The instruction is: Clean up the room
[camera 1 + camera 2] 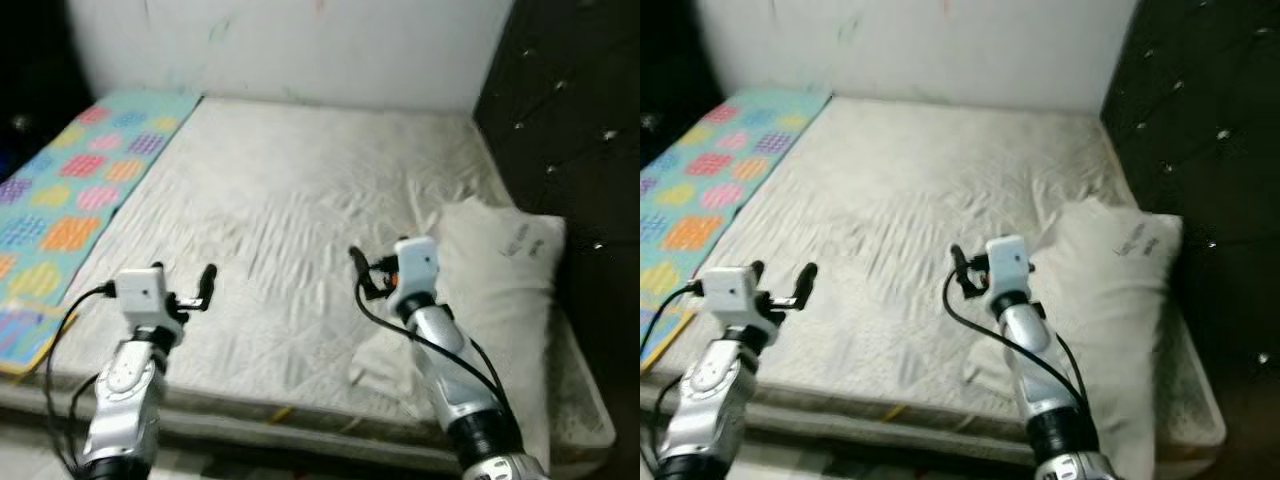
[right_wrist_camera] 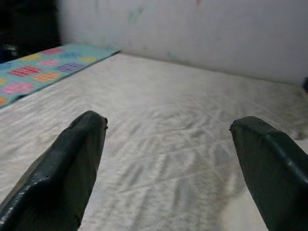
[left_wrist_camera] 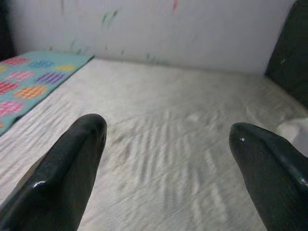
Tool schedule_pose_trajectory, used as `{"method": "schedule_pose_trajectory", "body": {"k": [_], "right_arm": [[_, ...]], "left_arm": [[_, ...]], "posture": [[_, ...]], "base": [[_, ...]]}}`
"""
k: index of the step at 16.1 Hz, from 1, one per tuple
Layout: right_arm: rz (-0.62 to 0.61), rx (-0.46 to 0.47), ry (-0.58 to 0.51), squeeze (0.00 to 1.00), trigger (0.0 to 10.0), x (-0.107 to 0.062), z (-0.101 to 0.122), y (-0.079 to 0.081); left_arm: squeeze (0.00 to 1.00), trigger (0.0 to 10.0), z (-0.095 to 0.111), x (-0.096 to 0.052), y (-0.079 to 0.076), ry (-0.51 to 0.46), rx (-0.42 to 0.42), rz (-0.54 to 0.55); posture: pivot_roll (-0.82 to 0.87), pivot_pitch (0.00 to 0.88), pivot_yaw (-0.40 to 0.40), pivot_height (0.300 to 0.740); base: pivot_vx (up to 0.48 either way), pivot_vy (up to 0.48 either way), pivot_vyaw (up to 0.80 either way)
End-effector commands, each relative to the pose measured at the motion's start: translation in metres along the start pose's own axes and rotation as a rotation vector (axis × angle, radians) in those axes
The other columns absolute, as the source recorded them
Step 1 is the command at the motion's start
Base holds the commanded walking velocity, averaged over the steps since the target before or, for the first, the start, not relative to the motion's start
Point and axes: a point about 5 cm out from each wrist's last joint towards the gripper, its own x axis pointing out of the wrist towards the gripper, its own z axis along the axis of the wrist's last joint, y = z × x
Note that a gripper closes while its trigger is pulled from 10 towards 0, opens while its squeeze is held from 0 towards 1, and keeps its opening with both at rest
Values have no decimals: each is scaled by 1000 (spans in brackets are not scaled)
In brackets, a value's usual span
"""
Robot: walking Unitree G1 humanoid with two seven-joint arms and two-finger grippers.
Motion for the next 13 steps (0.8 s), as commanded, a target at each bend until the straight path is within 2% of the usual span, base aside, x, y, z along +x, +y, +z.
{"method": "schedule_pose_trajectory", "body": {"k": [1, 6, 11, 13], "right_arm": [[-35, -10, 5, 0, 10000, -3, -1, -12], [-39, -6, 8, 0, 10000, -3, -2, -12], [-38, 9, 21, 0, 10000, 0, -6, -11], [-34, 3, 20, 0, 10000, 1, -5, -11]], "left_arm": [[0, 10000, 0, 3, -9, 1, -4, -29], [0, 10000, -4, 2, -4, 29, -8, 17], [0, 10000, -7, 3, -7, 45, -1, 11], [0, 10000, -7, 4, -7, 43, -9, 20]], "posture": [[-103, 10, 13, 740], [-94, 1, 14, 740], [-88, 0, 12, 740], [-87, 0, 8, 740]], "base": [[296, 0, 0], [55, 0, 0], [0, 0, 0], [0, -246, 0]]}}
